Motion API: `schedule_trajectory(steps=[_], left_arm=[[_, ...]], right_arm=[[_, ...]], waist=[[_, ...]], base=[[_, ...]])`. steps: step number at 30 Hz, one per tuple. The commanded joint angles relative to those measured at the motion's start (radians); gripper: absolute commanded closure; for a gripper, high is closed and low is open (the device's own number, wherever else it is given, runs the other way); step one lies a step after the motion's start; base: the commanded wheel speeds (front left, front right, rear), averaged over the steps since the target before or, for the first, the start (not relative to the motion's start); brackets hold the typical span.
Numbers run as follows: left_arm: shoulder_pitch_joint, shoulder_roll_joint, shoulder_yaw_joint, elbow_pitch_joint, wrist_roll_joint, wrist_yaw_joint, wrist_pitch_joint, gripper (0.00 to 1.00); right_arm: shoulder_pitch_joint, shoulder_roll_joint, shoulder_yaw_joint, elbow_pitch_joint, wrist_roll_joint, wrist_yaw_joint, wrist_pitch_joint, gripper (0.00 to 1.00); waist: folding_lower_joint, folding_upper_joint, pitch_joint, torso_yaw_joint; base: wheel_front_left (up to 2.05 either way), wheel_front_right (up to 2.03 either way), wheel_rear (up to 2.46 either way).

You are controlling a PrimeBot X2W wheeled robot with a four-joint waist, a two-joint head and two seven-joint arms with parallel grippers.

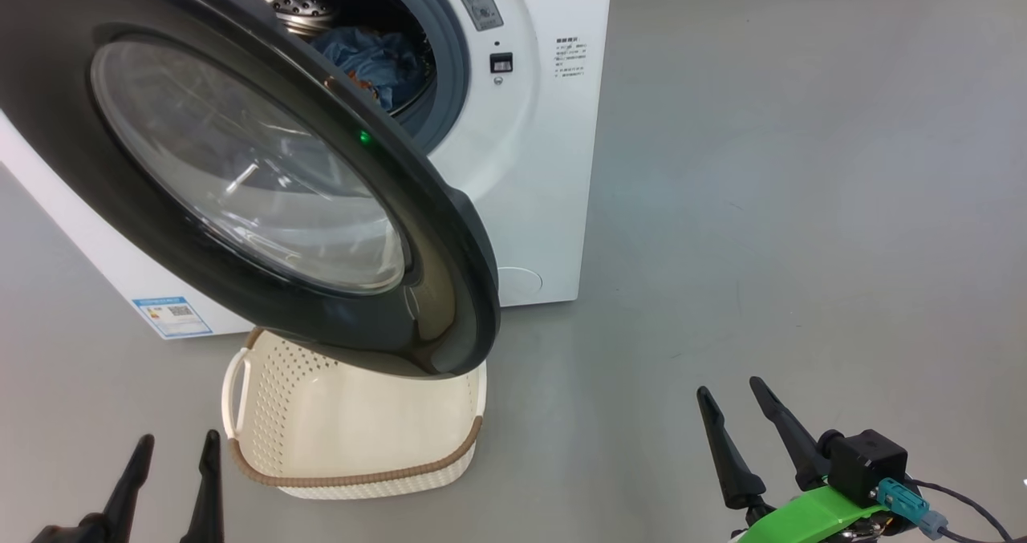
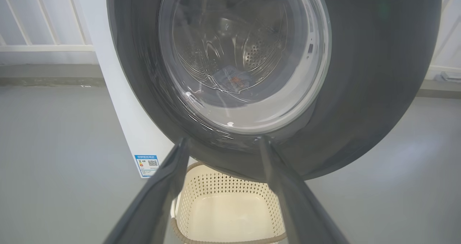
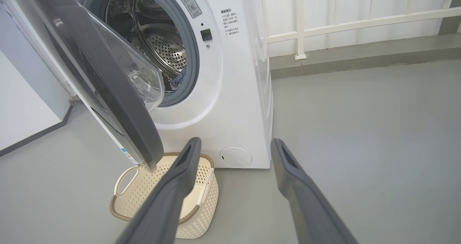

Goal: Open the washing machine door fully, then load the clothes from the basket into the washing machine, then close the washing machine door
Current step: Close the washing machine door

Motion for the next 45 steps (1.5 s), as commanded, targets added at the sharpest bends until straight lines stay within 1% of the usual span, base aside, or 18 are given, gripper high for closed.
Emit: schedule_trajectory(steps=[1, 29, 30, 31, 32, 36, 41, 45], left_arm=[[-0.017, 0.012, 0.04, -0.015, 0.008, -0.002, -0.006, 0.0], [-0.016, -0.007, 0.063, 0.012, 0.015, -0.002, -0.006, 0.0], [-0.015, -0.008, 0.062, 0.012, 0.015, -0.002, -0.006, 0.0], [-0.015, -0.008, 0.062, 0.013, 0.014, -0.002, -0.006, 0.0], [-0.016, -0.009, 0.063, 0.013, 0.014, -0.002, -0.006, 0.0], [-0.016, -0.012, 0.067, 0.013, 0.015, -0.002, -0.006, 0.0], [-0.017, -0.011, 0.072, 0.013, 0.017, -0.002, -0.006, 0.0], [-0.018, -0.012, 0.072, 0.014, 0.014, -0.002, -0.006, 0.0]], right_arm=[[0.002, 0.002, 0.019, -0.027, -0.002, 0.002, -0.005, 0.0], [0.004, 0.002, 0.016, -0.024, -0.012, 0.002, -0.005, 0.0], [0.005, 0.002, 0.013, -0.024, -0.012, 0.002, -0.005, 0.24], [0.006, 0.002, 0.009, -0.021, -0.01, 0.002, -0.005, 0.84], [0.007, 0.002, 0.008, -0.019, -0.009, 0.002, -0.005, 1.0], [0.007, 0.002, -0.028, -0.027, 0.004, 0.002, -0.005, 1.0], [0.004, 0.002, -0.068, -0.014, -0.021, 0.002, -0.005, 1.0], [-0.017, 0.002, -0.081, -0.071, -0.047, 0.002, -0.005, 1.0]], waist=[[0.0, 0.0, -0.001, 0.0], [0.0, 0.0, -0.014, 0.002], [0.0, 0.0, -0.015, 0.002], [0.0, 0.0, -0.015, 0.003], [0.0, 0.0, -0.015, 0.003], [0.0, 0.0, -0.014, 0.005], [0.0, 0.0, -0.011, 0.005], [0.0, 0.0, -0.008, 0.005]], base=[[0.0, 0.0, 0.0], [0.0, 0.0, 0.0], [0.0, 0.0, 0.0], [0.0, 0.0, 0.0], [0.0, 0.0, 0.0], [0.0, 0.0, 0.0], [0.0, 0.0, 0.0], [0.0, 0.0, 0.0]])
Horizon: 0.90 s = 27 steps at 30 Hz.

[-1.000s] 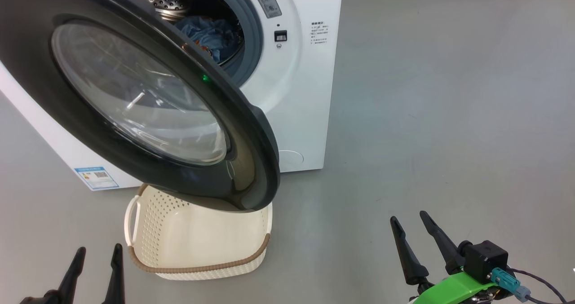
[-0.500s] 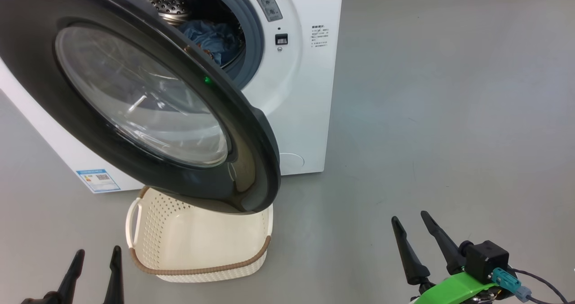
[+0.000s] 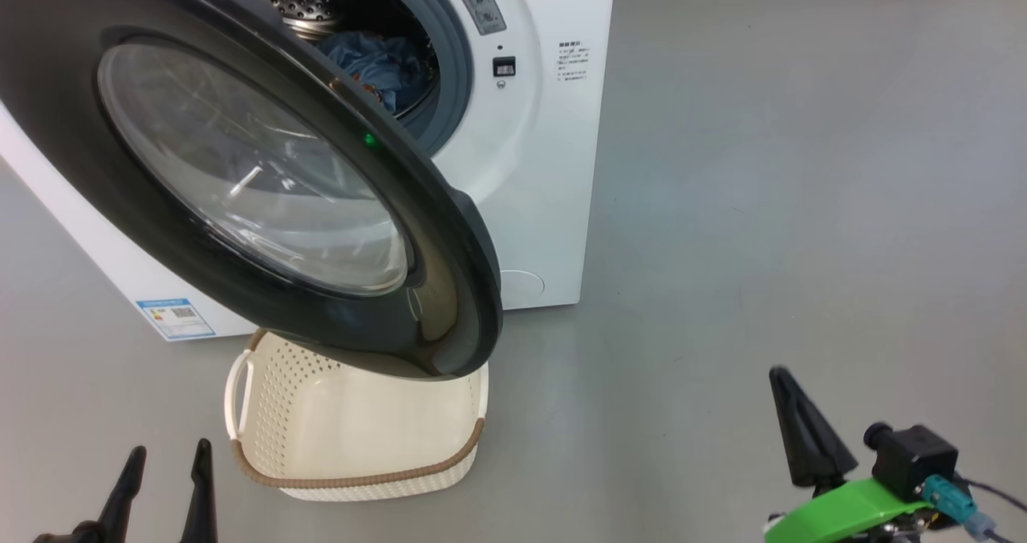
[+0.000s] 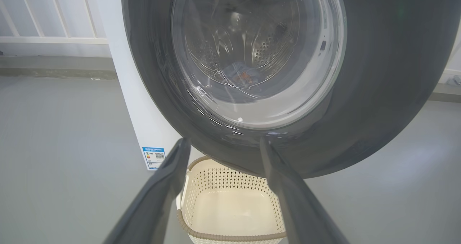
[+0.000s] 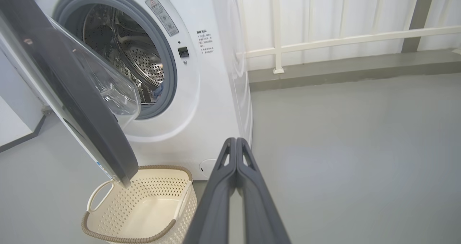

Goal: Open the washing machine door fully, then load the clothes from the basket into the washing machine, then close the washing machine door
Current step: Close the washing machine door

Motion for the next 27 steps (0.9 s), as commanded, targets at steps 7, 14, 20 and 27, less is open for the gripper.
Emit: schedule_trajectory(steps=[7, 14, 20, 27], left_arm=[[-0.029, 0.011, 0.034, -0.015, 0.002, -0.002, -0.006, 0.0], [-0.039, 0.011, 0.029, -0.007, -0.006, -0.002, -0.006, 0.0], [-0.048, 0.008, 0.017, -0.004, -0.012, -0.002, -0.006, 0.0], [-0.058, 0.0, 0.002, -0.001, -0.023, -0.002, -0.006, 0.0]], right_arm=[[-0.062, 0.0, 0.085, -0.24, 0.003, 0.002, -0.005, 1.0], [-0.107, 0.0, 0.212, -0.509, 0.012, 0.002, -0.005, 1.0], [-0.157, 0.0, 0.371, -0.598, -0.028, 0.002, -0.005, 1.0], [-0.222, 0.0, 0.588, -0.428, -0.07, 0.002, -0.005, 1.0]], waist=[[0.0, 0.0, 0.005, 0.006], [0.0, 0.0, 0.012, 0.027], [0.0, 0.0, 0.02, 0.057], [0.0, 0.0, 0.034, 0.104]], base=[[0.0, 0.0, 0.0], [0.0, 0.0, 0.0], [0.0, 0.0, 0.0], [0.0, 0.0, 0.0]])
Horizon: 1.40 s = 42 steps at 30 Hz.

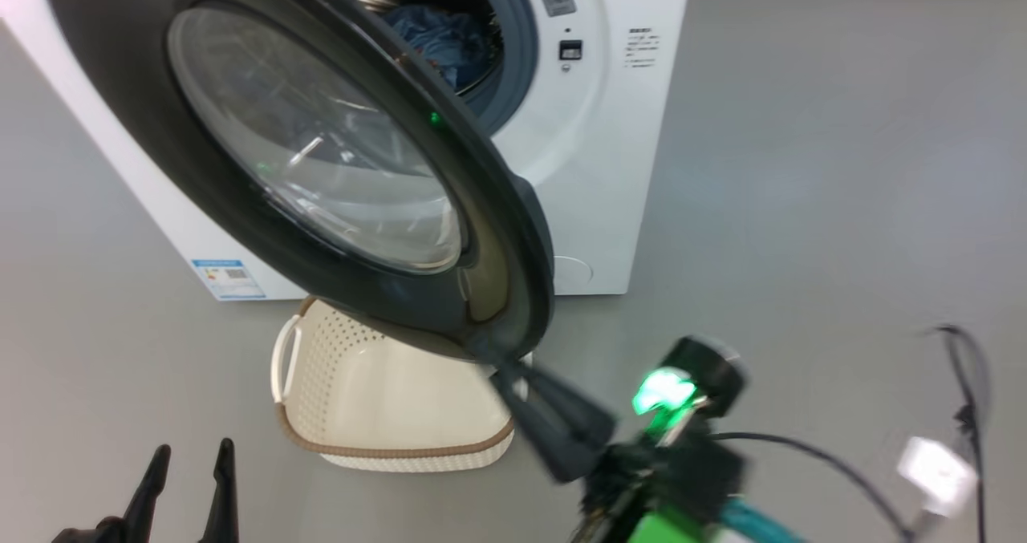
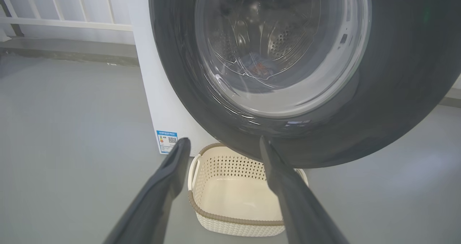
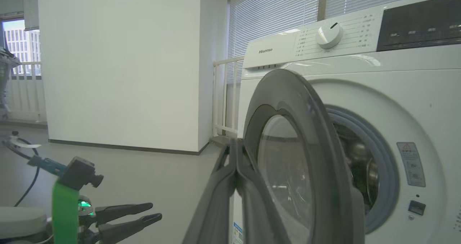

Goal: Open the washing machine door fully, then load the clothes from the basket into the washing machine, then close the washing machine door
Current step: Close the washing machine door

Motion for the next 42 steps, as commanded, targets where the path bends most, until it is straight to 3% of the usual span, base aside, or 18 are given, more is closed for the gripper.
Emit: schedule_trajectory(steps=[1, 8, 15, 42], left_arm=[[-0.05, 0.013, 0.032, -0.016, -0.011, -0.002, -0.006, 0.0], [-0.069, 0.013, 0.022, -0.022, -0.023, -0.002, -0.006, 0.0], [-0.107, 0.02, 0.004, -0.039, -0.054, -0.002, -0.006, 0.0], [-0.279, 0.094, -0.085, -0.062, -0.168, -0.003, -0.006, 0.0]], right_arm=[[-0.035, 0.012, 0.045, 0.018, 0.003, 0.002, -0.005, 1.0], [-0.11, 0.003, 0.159, 0.25, 0.034, 0.002, 0.017, 1.0], [-0.155, 0.011, 0.104, 0.382, 0.016, 0.002, 0.008, 1.0], [-0.388, 0.014, -0.27, 0.367, -0.019, 0.002, -0.004, 1.0]], waist=[[0.0, 0.0, 0.01, 0.022], [0.0, 0.0, 0.048, 0.078], [0.0, 0.0, 0.131, 0.124], [0.0, 0.0, 0.397, 0.128]], base=[[0.0, 0.0, 0.0], [0.0, 0.0, 0.0], [0.0, 0.0, 0.0], [0.0, 0.0, 0.0]])
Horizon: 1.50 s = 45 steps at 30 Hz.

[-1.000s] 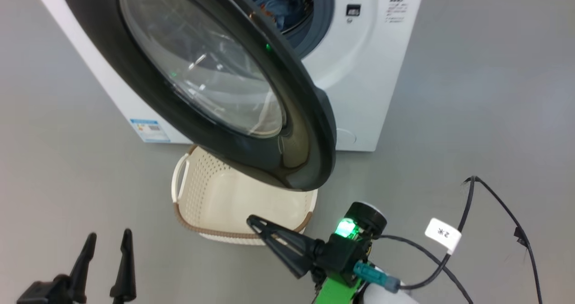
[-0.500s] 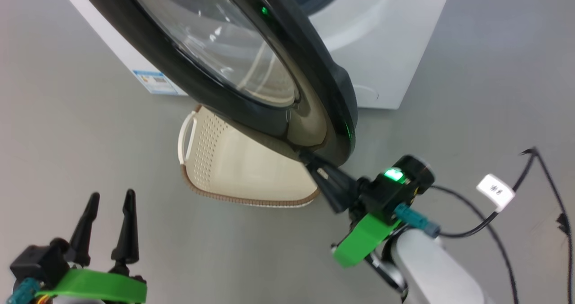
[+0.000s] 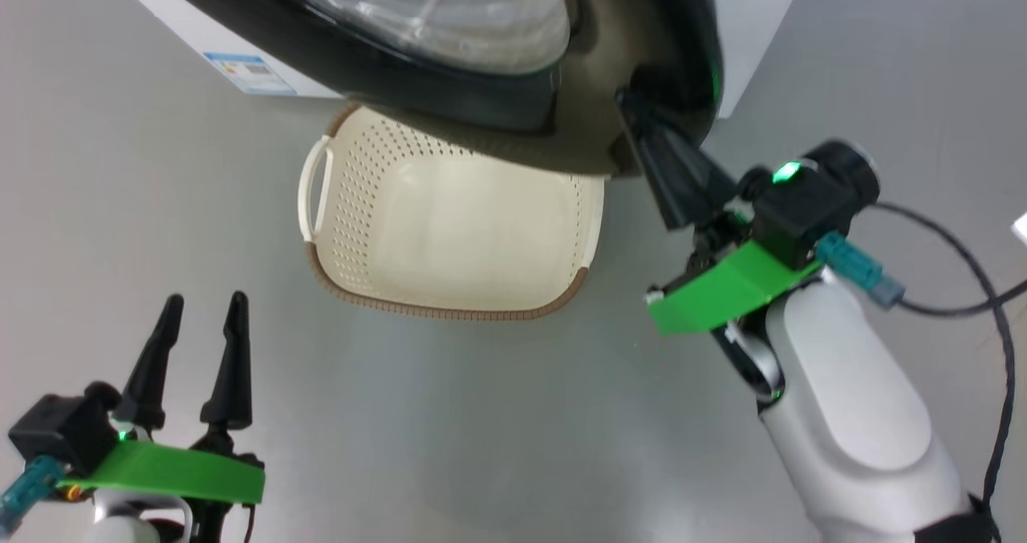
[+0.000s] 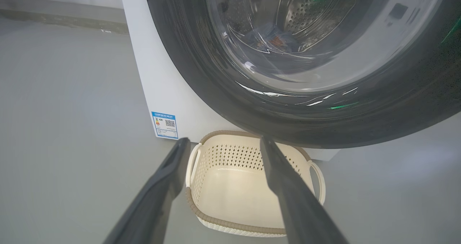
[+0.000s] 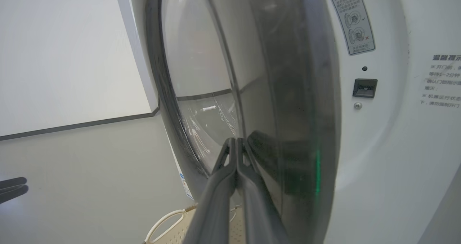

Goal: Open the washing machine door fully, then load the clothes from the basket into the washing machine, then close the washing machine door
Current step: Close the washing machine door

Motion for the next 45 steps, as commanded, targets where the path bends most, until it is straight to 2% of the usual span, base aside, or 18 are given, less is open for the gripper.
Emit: schedule_trajectory(steps=[1, 17, 29, 35, 40, 45], left_arm=[[-0.034, 0.04, 0.031, -0.025, -0.008, -0.003, -0.006, 0.0], [-0.123, 0.052, -0.037, -0.034, -0.063, -0.003, -0.006, 0.0], [-0.149, 0.055, -0.071, -0.034, -0.072, -0.003, -0.006, 0.0], [-0.148, 0.055, -0.07, -0.033, -0.074, -0.003, -0.006, 0.0], [-0.144, 0.055, -0.06, -0.032, -0.072, -0.003, -0.006, 0.0], [-0.132, 0.053, -0.041, -0.031, -0.066, -0.003, -0.006, 0.0]], right_arm=[[-0.035, 0.02, 0.007, -0.018, 0.001, 0.0, -0.005, 1.0], [-0.34, 0.02, -0.133, 0.067, -0.015, 0.0, -0.005, 1.0], [-0.484, 0.02, -0.216, 0.114, -0.021, 0.0, -0.005, 1.0], [-0.495, 0.02, -0.22, 0.13, -0.033, 0.0, -0.005, 1.0], [-0.453, 0.02, -0.167, 0.14, -0.038, 0.0, -0.005, 1.0], [-0.371, 0.02, -0.113, 0.14, 0.008, 0.0, -0.005, 1.0]], waist=[[0.0, 0.0, 0.033, 0.001], [0.0, 0.0, 0.169, 0.047], [0.0, 0.0, 0.19, 0.057], [0.0, 0.0, 0.182, 0.048], [0.0, 0.0, 0.166, 0.037], [0.0, 0.0, 0.132, 0.018]], base=[[0.0, 0.0, 0.0], [0.0, 0.0, 0.0], [0.0, 0.0, 0.0], [0.0, 0.0, 0.0], [0.0, 0.0, 0.0], [0.0, 0.0, 0.0]])
